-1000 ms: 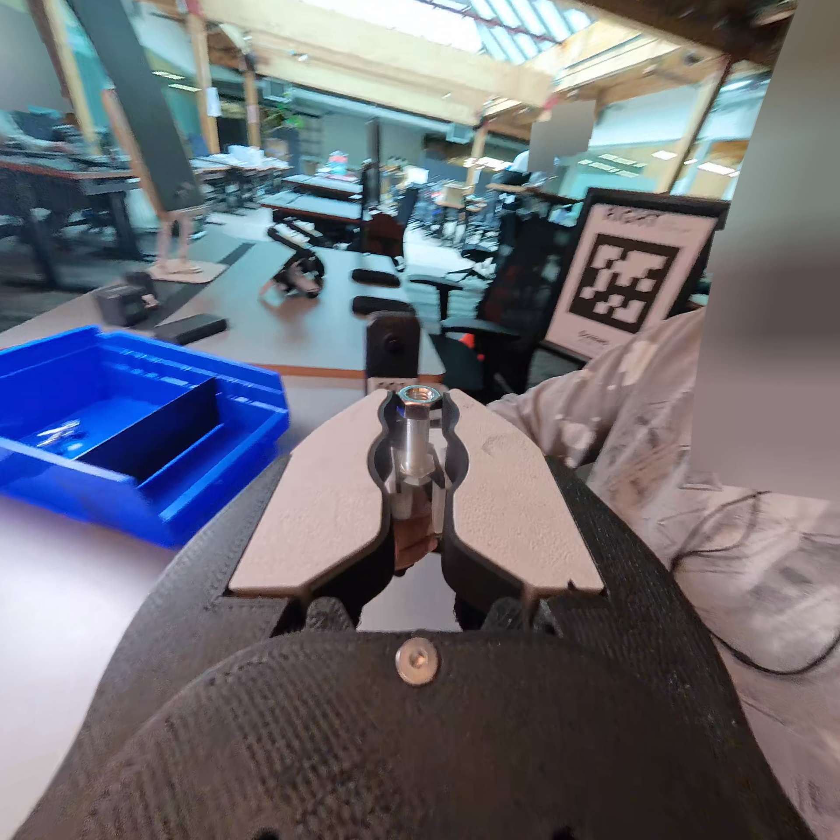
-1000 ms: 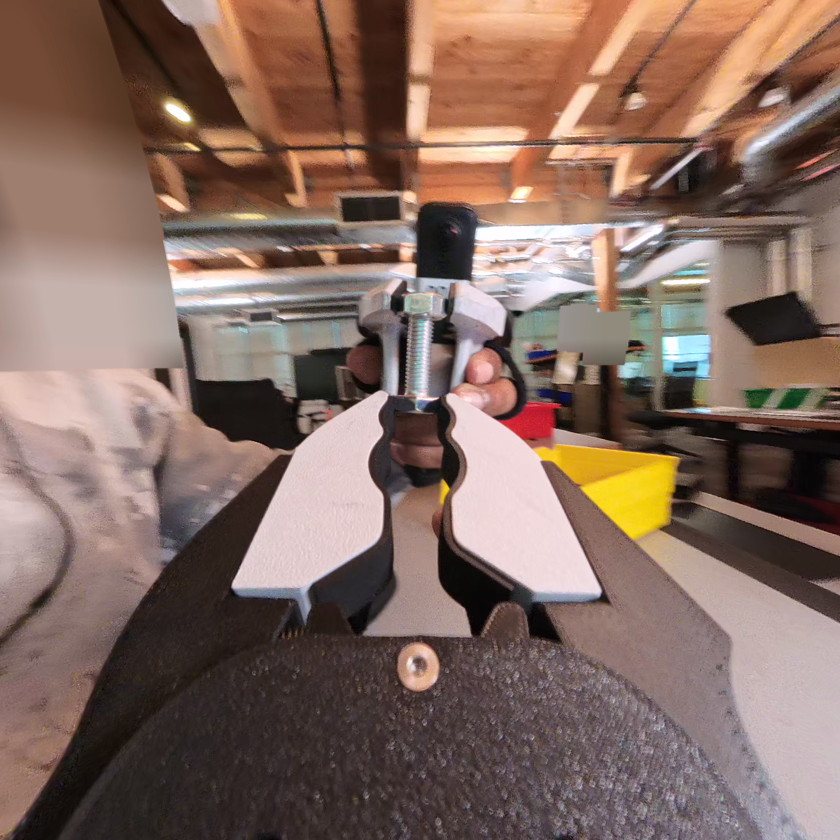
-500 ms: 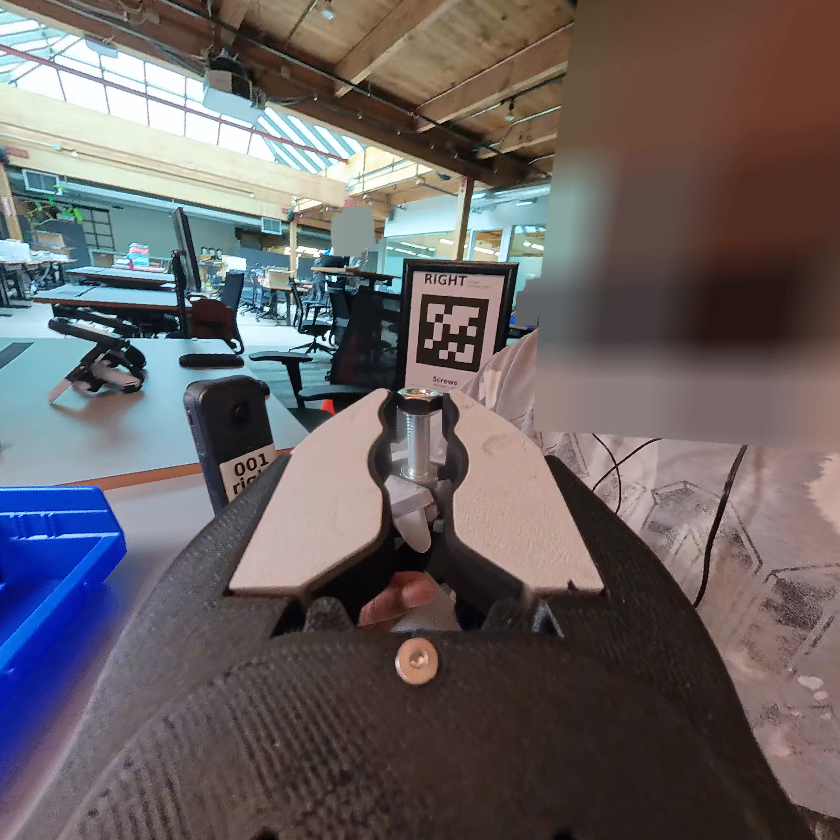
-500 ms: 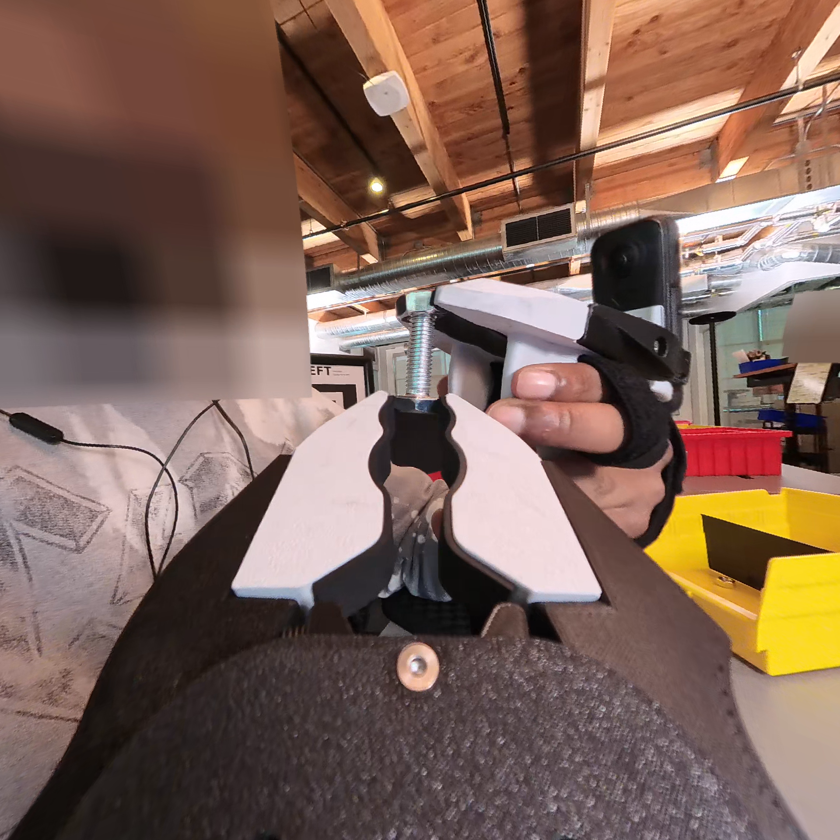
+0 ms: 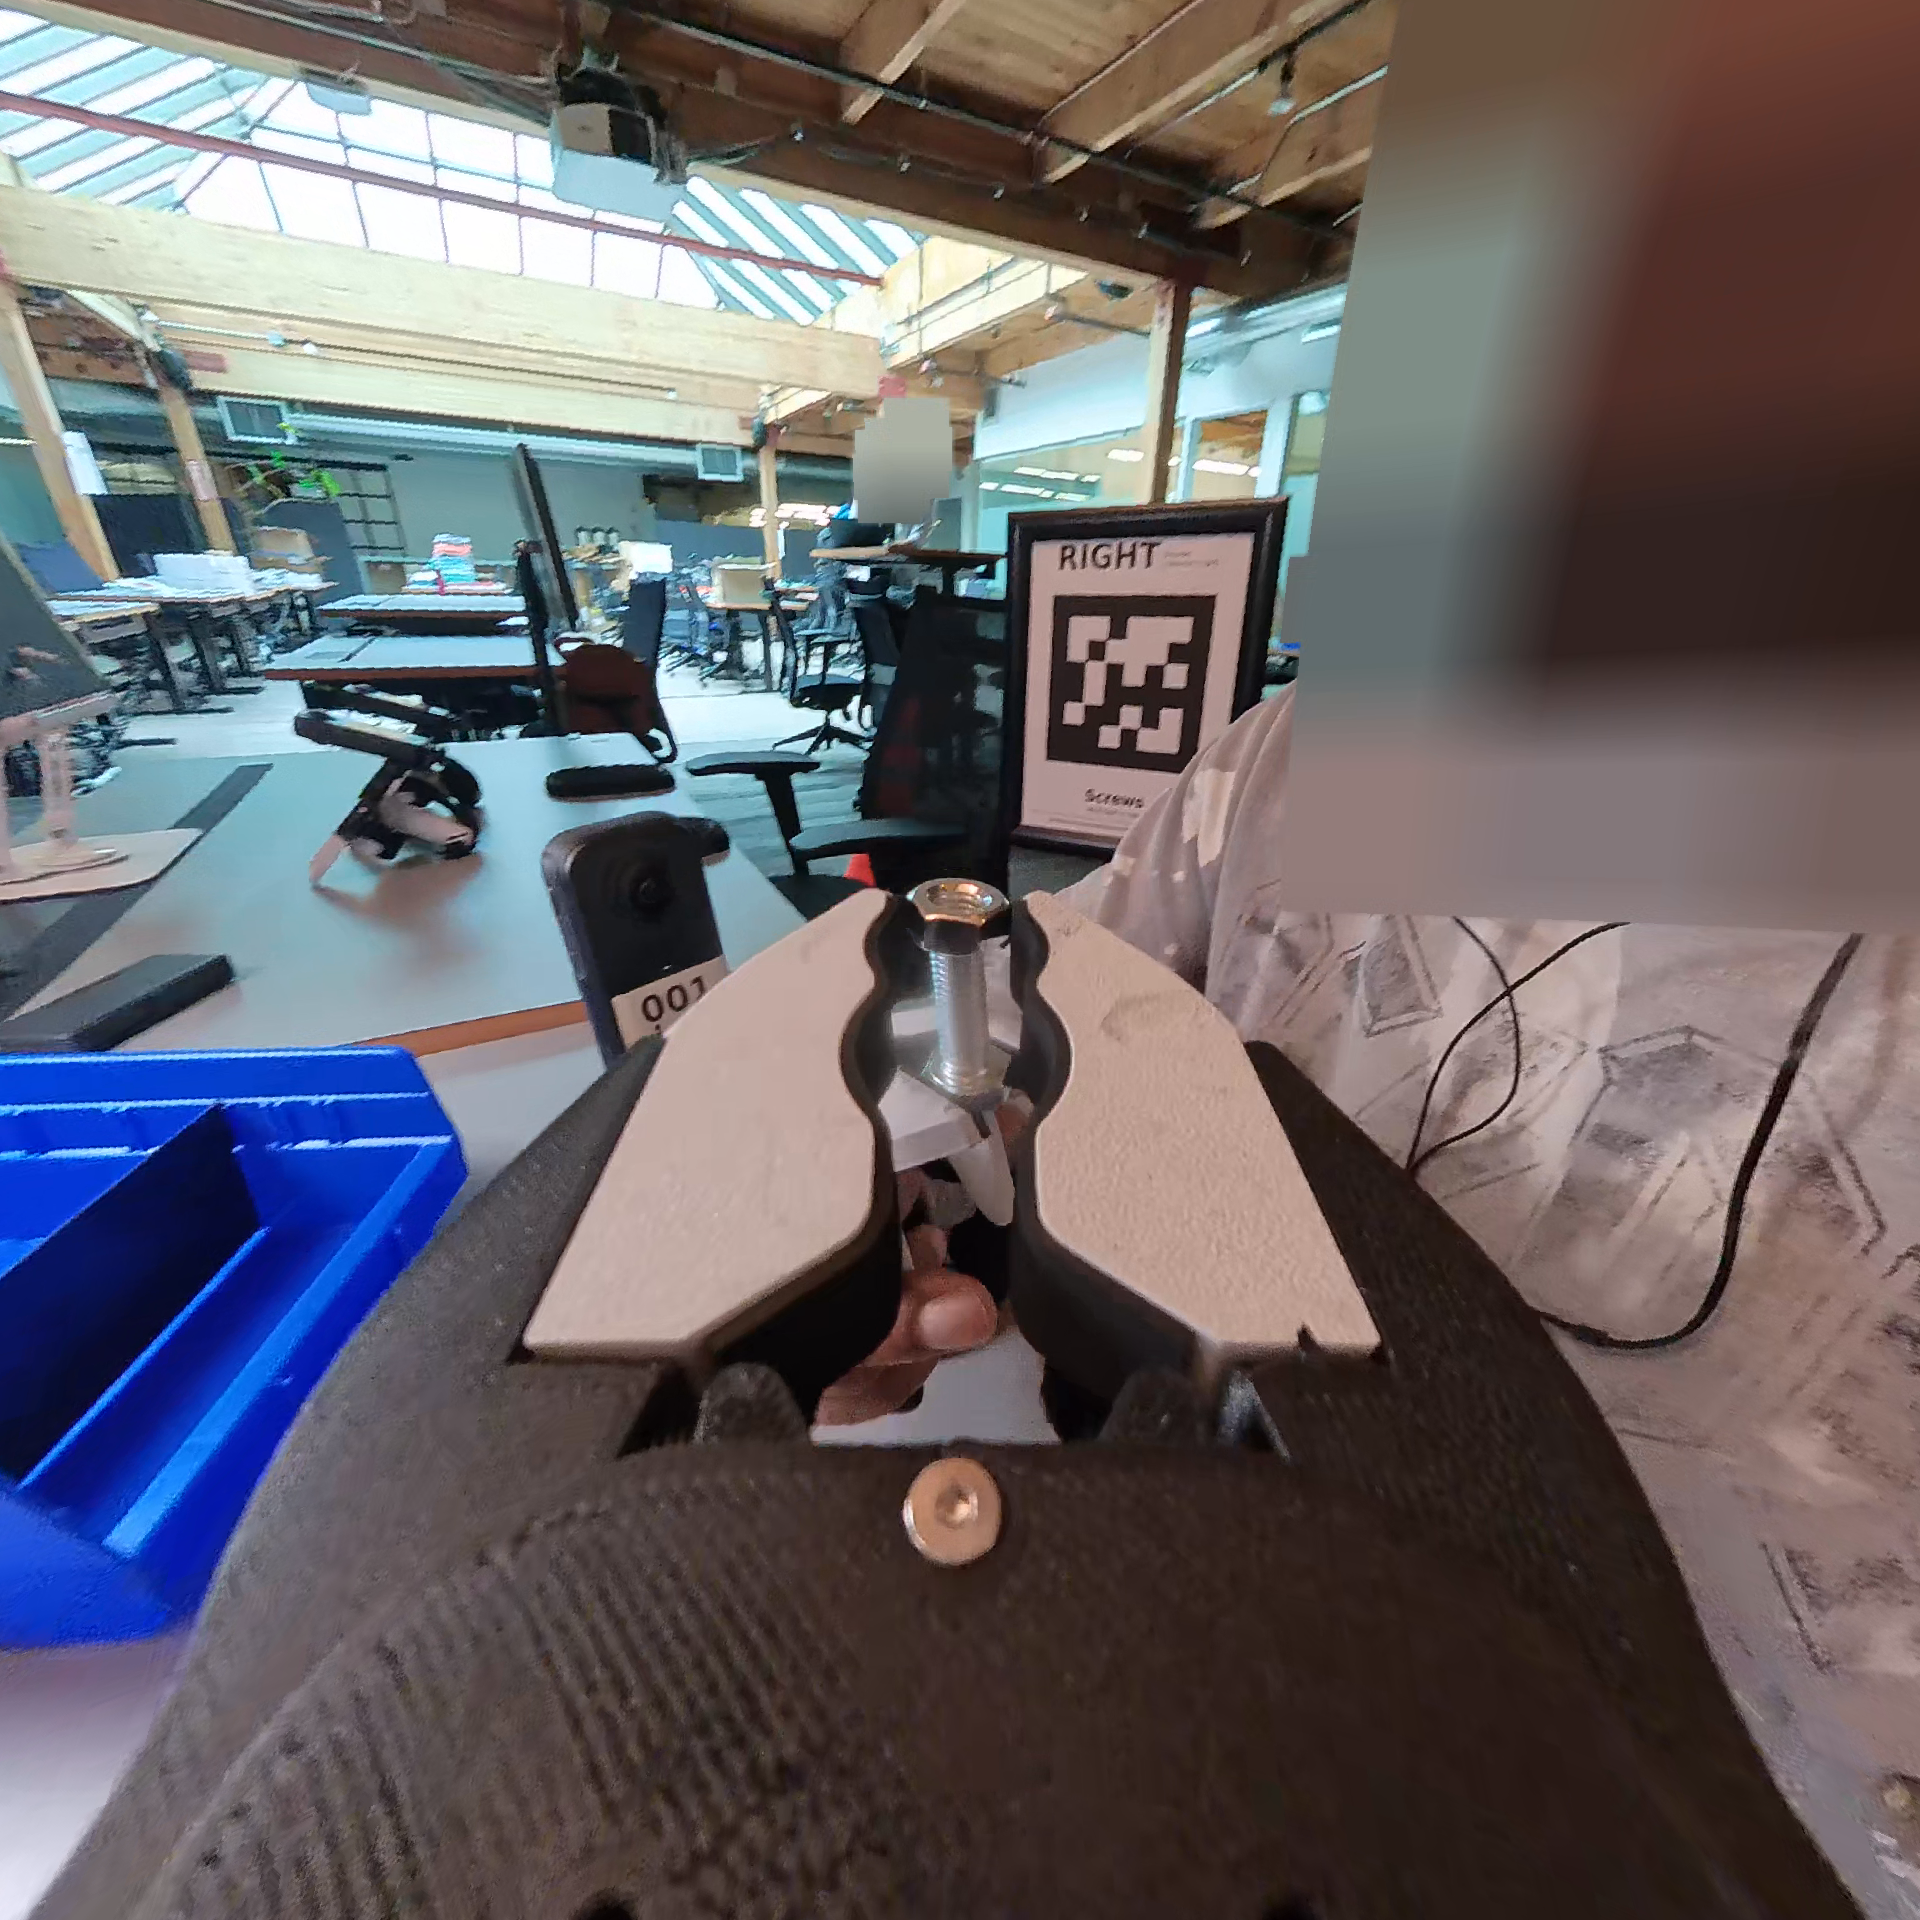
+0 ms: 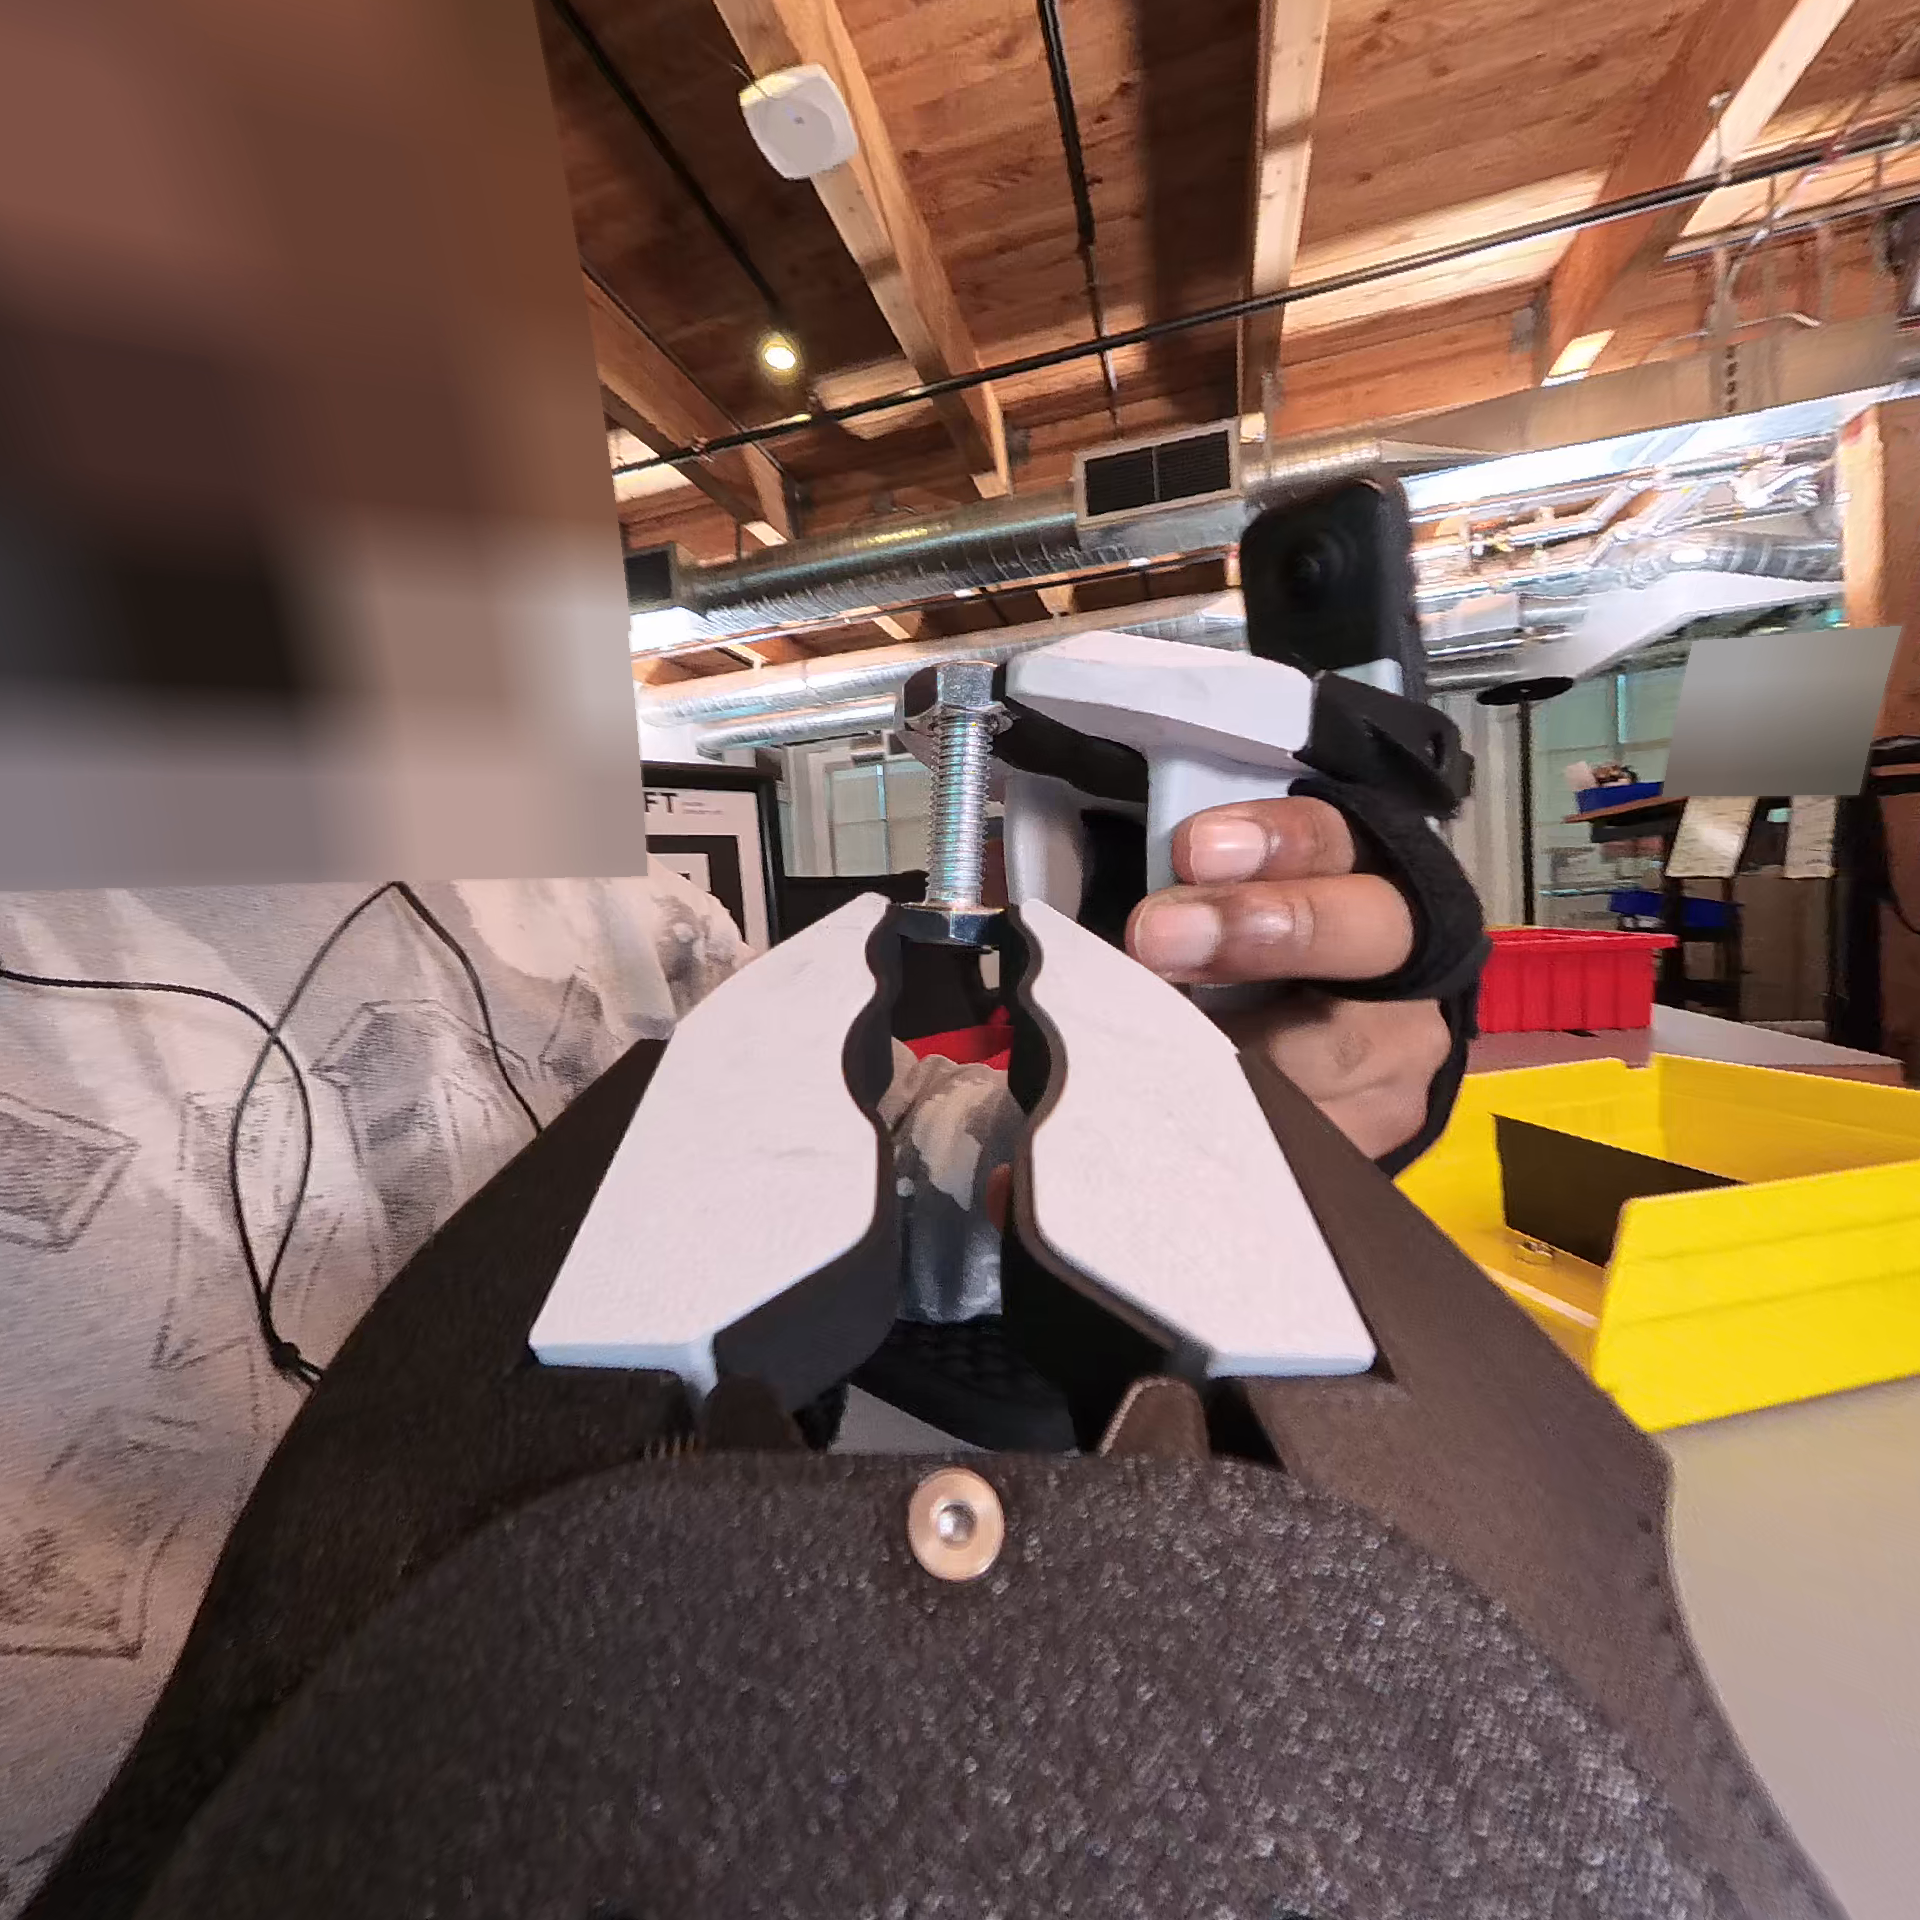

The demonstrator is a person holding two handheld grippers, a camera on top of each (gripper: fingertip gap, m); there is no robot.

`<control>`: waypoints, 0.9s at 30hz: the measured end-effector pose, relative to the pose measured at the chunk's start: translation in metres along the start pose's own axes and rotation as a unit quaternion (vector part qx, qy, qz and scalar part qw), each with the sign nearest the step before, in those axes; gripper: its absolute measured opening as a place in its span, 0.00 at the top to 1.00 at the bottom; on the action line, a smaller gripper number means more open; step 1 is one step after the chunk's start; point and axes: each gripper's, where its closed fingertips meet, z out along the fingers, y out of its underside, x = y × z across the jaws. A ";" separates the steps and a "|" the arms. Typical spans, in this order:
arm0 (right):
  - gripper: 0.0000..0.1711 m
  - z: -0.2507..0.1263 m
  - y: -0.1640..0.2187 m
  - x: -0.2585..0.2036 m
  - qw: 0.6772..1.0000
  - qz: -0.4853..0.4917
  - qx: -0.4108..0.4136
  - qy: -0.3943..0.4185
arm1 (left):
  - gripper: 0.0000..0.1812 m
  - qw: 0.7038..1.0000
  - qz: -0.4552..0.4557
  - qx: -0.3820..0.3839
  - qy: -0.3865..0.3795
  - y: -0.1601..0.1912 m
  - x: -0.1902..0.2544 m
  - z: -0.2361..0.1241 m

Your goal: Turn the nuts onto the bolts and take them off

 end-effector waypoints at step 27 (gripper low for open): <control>0.90 -0.002 0.006 0.013 0.999 -0.008 -0.011 0.041 | 0.89 0.996 0.028 -0.049 -0.064 0.006 -0.007 -0.013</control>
